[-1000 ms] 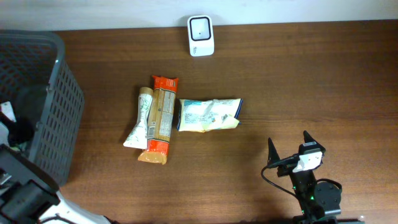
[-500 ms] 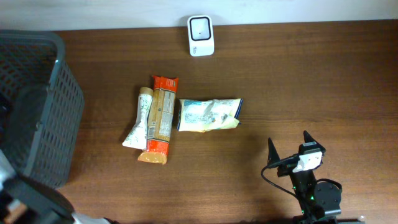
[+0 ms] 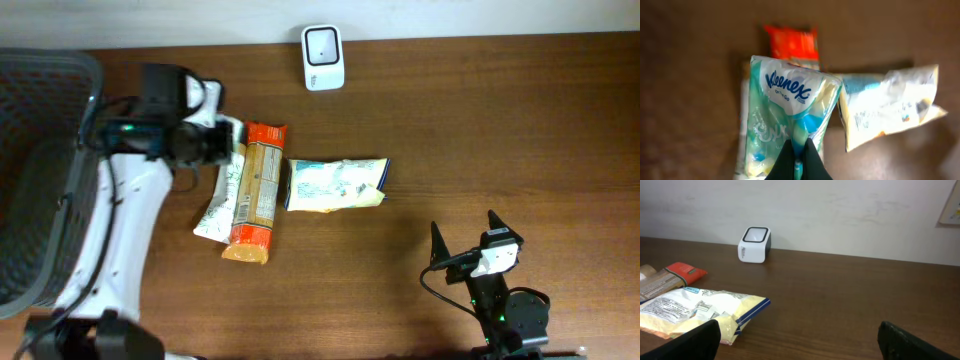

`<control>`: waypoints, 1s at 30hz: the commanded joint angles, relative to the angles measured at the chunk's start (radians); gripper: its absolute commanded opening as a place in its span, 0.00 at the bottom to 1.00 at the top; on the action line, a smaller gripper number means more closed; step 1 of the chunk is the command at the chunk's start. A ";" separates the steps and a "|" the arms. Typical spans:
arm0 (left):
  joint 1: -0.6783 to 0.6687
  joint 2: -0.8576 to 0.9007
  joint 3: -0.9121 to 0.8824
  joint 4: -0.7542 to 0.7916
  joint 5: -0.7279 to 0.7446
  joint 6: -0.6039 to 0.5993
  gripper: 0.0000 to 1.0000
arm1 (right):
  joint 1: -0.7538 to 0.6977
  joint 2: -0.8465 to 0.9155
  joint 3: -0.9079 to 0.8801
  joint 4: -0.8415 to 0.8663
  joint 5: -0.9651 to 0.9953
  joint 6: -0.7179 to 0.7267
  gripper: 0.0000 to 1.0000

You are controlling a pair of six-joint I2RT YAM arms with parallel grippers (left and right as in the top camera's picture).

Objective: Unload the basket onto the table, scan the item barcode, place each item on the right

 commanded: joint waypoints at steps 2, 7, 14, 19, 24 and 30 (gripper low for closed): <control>-0.135 0.086 -0.039 -0.005 -0.020 -0.047 0.00 | -0.006 -0.006 -0.005 -0.004 -0.009 0.008 0.99; -0.272 0.134 -0.112 -0.026 -0.020 -0.051 0.00 | -0.006 -0.006 -0.005 -0.004 -0.009 0.008 0.99; -0.282 0.135 -0.254 0.172 -0.031 -0.102 0.50 | -0.006 -0.006 -0.005 -0.004 -0.009 0.008 0.98; -0.133 0.088 -0.145 0.139 -0.033 -0.085 0.99 | -0.006 -0.006 -0.005 -0.003 -0.009 0.008 0.99; 0.118 -0.008 -0.129 0.044 -0.039 0.154 0.99 | -0.006 -0.006 -0.005 -0.004 -0.009 0.008 0.99; 0.297 -0.011 -0.129 0.082 -0.043 0.365 0.99 | -0.006 -0.006 -0.005 -0.004 -0.009 0.008 0.99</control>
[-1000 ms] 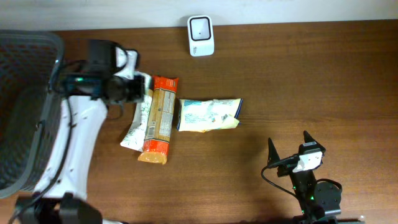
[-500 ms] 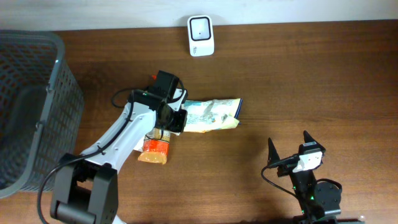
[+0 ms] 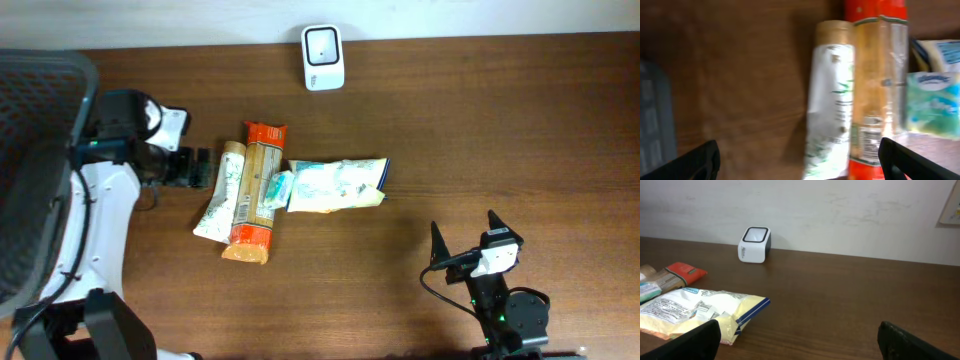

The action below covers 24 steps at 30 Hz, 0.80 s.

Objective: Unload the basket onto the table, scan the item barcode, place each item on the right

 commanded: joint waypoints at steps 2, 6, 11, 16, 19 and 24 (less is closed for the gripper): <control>0.087 -0.019 0.019 0.046 0.017 0.108 1.00 | -0.006 -0.006 -0.005 -0.004 -0.009 0.007 0.99; 0.022 -0.045 0.046 0.082 0.140 0.187 0.99 | -0.006 -0.006 -0.005 -0.004 -0.009 0.007 0.99; -0.003 -0.128 0.088 0.119 -0.082 0.215 0.99 | -0.006 -0.006 -0.005 -0.004 -0.009 0.007 0.99; 0.087 -0.098 0.086 0.189 -0.180 0.311 0.99 | -0.006 -0.006 -0.005 -0.004 -0.009 0.007 0.98; 0.130 -0.092 0.085 0.246 -0.180 0.312 0.99 | -0.006 -0.006 -0.005 -0.004 -0.009 0.007 0.99; 0.164 -0.092 0.085 0.271 -0.101 0.330 0.99 | -0.006 -0.006 -0.005 -0.004 -0.009 0.007 0.99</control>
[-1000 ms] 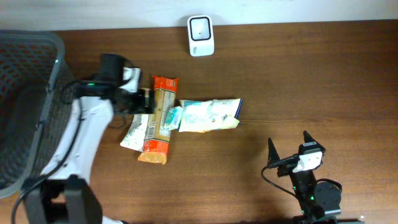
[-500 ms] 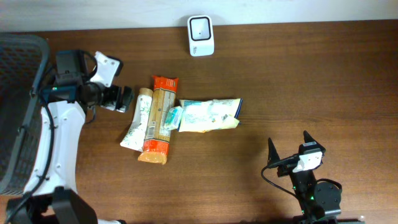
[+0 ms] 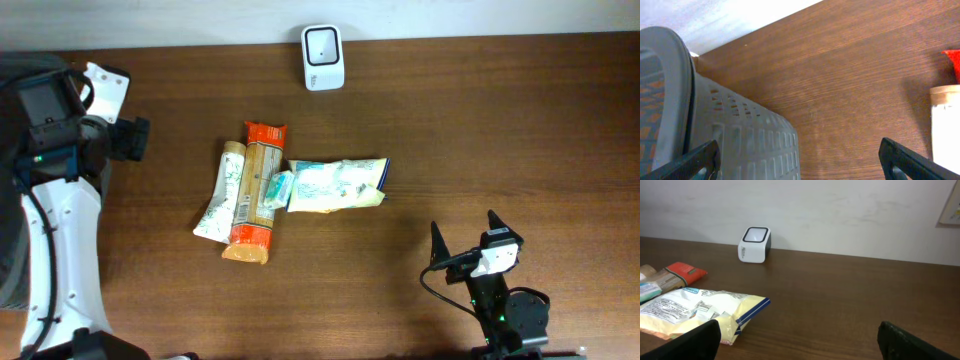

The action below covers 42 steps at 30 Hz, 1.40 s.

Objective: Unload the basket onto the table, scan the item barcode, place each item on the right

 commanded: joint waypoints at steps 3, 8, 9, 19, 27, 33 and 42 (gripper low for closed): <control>0.018 0.005 0.014 0.017 0.070 0.018 0.99 | -0.006 -0.006 -0.005 -0.004 -0.009 0.008 0.99; -0.019 0.005 0.014 -0.019 0.179 -0.172 0.99 | -0.006 -0.006 -0.005 -0.004 -0.009 0.008 0.99; -0.039 0.005 0.014 -0.048 0.160 -0.241 0.99 | -0.006 -0.006 -0.005 -0.004 -0.009 0.008 0.99; -0.060 0.012 -0.089 -0.179 0.105 -0.386 0.99 | -0.006 -0.006 -0.005 -0.004 -0.009 0.008 0.99; -0.059 0.012 -0.089 -0.179 -0.003 -0.386 0.99 | -0.006 -0.006 -0.005 0.021 -0.064 0.008 0.99; -0.059 0.012 -0.089 -0.172 0.056 -0.386 0.99 | -0.006 0.004 0.060 0.014 -0.208 0.069 0.99; -0.060 0.012 -0.089 -0.172 0.056 -0.386 0.99 | -0.006 0.792 0.888 -0.581 -0.342 0.068 0.98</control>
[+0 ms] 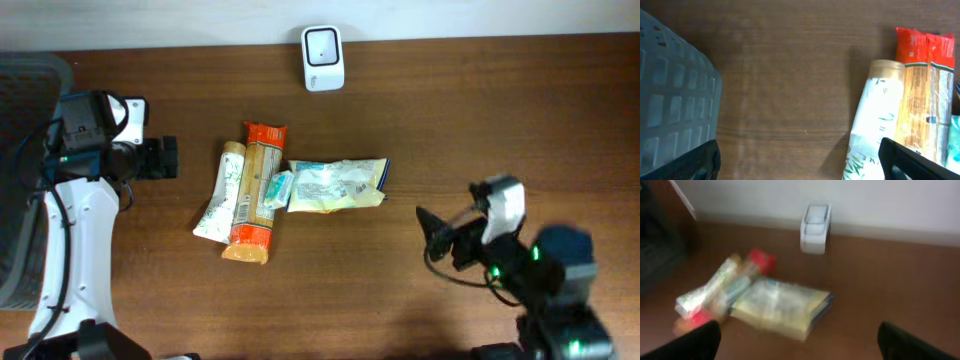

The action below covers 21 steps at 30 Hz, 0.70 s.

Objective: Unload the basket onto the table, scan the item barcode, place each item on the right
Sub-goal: 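Reach the right gripper to the green Kleenex pack and grasp it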

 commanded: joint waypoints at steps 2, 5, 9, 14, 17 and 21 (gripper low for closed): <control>0.002 0.006 -0.005 0.001 0.010 -0.009 0.99 | -0.006 0.408 0.364 -0.300 -0.035 0.008 0.98; 0.002 0.006 -0.005 0.001 0.010 -0.009 0.99 | -0.005 0.643 0.430 -0.221 -0.284 0.013 0.99; 0.002 0.006 -0.005 0.001 0.010 -0.009 0.99 | 0.177 0.910 0.430 0.087 -0.288 0.362 0.80; 0.002 0.006 -0.005 0.001 0.010 -0.009 0.99 | 0.446 1.147 0.537 0.203 -0.009 0.677 0.76; 0.002 0.006 -0.005 0.001 0.010 -0.009 0.99 | 0.509 1.339 0.740 0.051 0.051 0.710 0.71; 0.002 0.006 -0.005 0.001 0.010 -0.009 0.99 | 0.528 1.398 0.752 0.055 0.068 0.732 0.68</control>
